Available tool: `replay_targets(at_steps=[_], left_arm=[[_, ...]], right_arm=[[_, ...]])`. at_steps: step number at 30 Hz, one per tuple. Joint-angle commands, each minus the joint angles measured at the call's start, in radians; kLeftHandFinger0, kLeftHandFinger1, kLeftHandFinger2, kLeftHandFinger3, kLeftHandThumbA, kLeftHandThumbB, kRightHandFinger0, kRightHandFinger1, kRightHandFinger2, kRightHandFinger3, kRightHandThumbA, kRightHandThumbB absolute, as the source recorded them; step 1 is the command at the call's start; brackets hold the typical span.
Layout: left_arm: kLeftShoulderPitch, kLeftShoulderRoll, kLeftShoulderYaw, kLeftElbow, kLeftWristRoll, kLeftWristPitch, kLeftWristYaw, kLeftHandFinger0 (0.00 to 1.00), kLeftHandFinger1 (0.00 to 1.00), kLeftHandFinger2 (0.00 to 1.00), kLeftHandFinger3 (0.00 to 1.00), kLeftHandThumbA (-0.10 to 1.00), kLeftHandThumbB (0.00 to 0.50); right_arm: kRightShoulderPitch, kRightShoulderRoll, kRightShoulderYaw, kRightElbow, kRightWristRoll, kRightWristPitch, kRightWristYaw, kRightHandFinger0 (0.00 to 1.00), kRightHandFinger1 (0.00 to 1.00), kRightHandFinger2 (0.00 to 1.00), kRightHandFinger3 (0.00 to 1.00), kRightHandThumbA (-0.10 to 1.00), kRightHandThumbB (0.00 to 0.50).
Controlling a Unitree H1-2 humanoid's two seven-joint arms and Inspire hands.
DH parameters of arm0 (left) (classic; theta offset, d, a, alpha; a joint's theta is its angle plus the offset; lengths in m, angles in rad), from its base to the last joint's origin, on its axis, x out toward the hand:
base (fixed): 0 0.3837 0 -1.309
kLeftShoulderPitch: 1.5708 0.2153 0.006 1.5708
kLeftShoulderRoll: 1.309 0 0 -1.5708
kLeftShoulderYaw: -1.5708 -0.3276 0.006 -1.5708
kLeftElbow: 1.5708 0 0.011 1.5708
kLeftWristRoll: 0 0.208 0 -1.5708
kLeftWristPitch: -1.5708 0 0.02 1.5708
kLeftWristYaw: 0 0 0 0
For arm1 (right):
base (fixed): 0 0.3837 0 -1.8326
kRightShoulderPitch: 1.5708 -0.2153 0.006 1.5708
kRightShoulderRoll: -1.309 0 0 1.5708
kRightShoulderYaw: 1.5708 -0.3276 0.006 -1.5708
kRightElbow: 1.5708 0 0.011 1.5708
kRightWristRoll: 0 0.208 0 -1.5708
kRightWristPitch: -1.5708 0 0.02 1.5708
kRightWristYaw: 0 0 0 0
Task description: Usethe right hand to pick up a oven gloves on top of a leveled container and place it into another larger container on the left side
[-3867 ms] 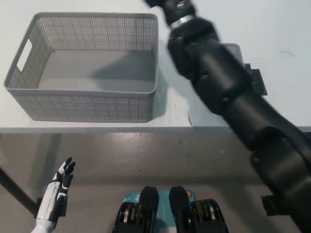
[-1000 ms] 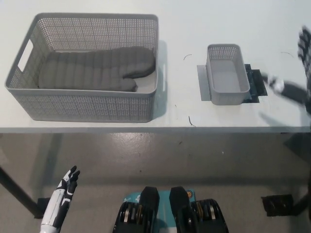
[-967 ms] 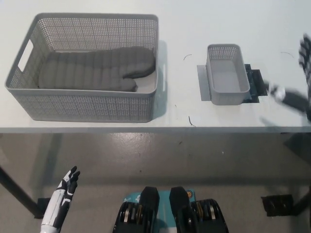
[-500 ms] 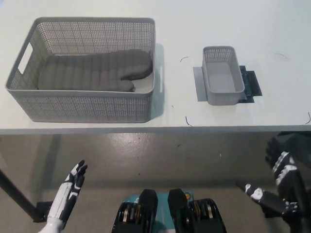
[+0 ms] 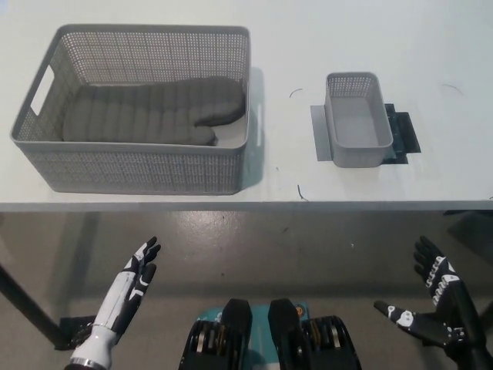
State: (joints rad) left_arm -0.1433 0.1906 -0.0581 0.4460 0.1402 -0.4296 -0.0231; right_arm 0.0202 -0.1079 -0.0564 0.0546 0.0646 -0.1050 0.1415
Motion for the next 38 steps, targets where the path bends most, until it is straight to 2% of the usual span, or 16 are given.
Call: replay_targets(at_steps=[1,3,14,19,23,30,35,38], left_arm=[[-0.033,0.010,-0.006,-0.022,0.003,-0.011,-0.014,1.00,1.00,1.00,1.00,1.00,0.500],[-0.033,0.010,-0.004,-0.021,-0.002,-0.012,-0.017,1.00,1.00,1.00,1.00,1.00,0.500],[-0.024,0.010,-0.003,-0.017,0.023,-0.016,-0.003,1.00,1.00,1.00,1.00,1.00,0.500],[-0.031,0.011,-0.003,-0.014,0.029,-0.011,-0.003,1.00,1.00,1.00,1.00,1.00,0.500],[-0.017,0.011,0.006,-0.019,0.024,-0.014,0.003,1.00,1.00,1.00,1.00,1.00,0.500],[0.030,0.025,0.046,-0.058,0.005,-0.007,0.012,1.00,1.00,1.00,1.00,1.00,0.500],[0.028,0.030,0.051,-0.046,0.006,-0.017,0.006,1.00,1.00,1.00,1.00,1.00,0.500],[0.027,0.024,0.055,-0.036,0.002,-0.030,0.005,1.00,1.00,1.00,1.00,1.00,0.500]], right_arm=[[-0.020,-0.009,0.012,-0.026,-0.007,-0.053,0.004,1.00,1.00,1.00,1.00,1.00,0.116],[-0.022,-0.009,0.018,-0.020,-0.015,-0.057,0.001,1.00,1.00,1.00,1.00,1.00,0.129],[-0.025,-0.027,0.049,-0.013,-0.030,-0.072,0.018,1.00,1.00,1.00,1.00,1.00,0.093],[-0.034,-0.030,0.057,0.002,-0.029,-0.084,0.018,1.00,1.00,1.00,1.00,1.00,0.100],[-0.046,-0.029,0.066,0.009,-0.004,-0.063,0.039,1.00,1.00,1.00,1.00,1.00,0.109],[-0.087,-0.019,0.114,0.037,-0.022,-0.053,0.054,1.00,1.00,1.00,1.00,1.00,0.096],[-0.090,-0.021,0.123,0.037,-0.042,-0.044,0.040,1.00,1.00,1.00,1.00,1.00,0.135],[-0.088,-0.030,0.129,0.030,-0.061,-0.040,0.036,1.00,1.00,1.00,1.00,1.00,0.130]])
